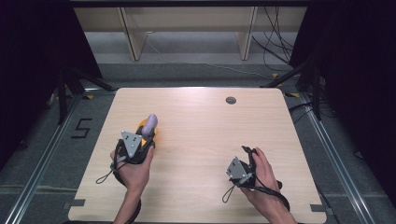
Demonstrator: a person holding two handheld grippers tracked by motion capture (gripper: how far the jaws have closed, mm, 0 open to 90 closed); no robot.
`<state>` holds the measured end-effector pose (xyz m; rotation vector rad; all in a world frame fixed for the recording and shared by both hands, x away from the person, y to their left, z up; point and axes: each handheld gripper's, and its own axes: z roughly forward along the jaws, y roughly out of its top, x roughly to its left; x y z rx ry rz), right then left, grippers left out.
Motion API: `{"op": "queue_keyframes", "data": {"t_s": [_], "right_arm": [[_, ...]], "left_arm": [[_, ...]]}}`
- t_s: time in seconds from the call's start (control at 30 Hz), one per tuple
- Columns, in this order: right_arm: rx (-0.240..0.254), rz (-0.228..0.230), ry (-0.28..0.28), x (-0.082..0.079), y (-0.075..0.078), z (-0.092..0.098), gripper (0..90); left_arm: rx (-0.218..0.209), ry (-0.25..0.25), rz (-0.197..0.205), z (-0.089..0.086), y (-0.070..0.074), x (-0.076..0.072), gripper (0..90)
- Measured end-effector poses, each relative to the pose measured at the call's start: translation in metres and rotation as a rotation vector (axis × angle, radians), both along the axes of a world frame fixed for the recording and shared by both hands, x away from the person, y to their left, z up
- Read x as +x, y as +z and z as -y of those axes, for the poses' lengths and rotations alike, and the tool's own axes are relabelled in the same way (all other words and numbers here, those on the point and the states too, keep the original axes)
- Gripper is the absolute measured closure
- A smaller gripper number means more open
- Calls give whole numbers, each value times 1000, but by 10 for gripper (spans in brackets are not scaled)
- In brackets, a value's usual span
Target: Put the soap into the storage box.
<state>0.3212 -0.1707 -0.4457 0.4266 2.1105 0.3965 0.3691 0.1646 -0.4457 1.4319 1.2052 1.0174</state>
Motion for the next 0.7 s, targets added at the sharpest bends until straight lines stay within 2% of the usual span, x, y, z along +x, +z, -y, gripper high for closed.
{"op": "queue_keyframes", "data": {"t_s": [0.13,0.7], "right_arm": [[21,-4,-5,0,-1,-1,327],[20,2,-3,-1,-1,-1,327]], "left_arm": [[-3,16,6,-1,0,2,589],[-9,70,1,-8,-2,13,589]]}}
